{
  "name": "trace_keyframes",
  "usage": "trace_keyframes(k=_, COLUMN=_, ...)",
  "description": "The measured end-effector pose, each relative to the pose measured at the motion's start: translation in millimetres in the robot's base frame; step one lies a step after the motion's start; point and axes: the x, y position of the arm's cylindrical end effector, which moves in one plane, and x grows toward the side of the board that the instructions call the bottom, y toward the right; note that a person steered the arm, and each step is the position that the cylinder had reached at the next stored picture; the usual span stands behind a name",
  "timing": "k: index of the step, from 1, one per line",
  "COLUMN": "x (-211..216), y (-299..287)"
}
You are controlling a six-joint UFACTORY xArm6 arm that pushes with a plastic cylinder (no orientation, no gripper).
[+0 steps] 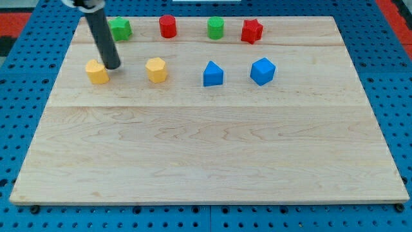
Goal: Push the yellow hexagon to the bottom of the blue triangle
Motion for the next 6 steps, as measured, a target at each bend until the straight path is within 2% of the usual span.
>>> trace_keyframes(k=1, x=0, y=93)
trace_keyframes(k=2, x=23, y=159)
trace_keyframes(k=3, x=42, y=156)
trace_keyframes(k=4, x=81, y=111)
trace_keyframes(k=5, x=131, y=125)
trace_keyframes(k=6, x=125, y=131)
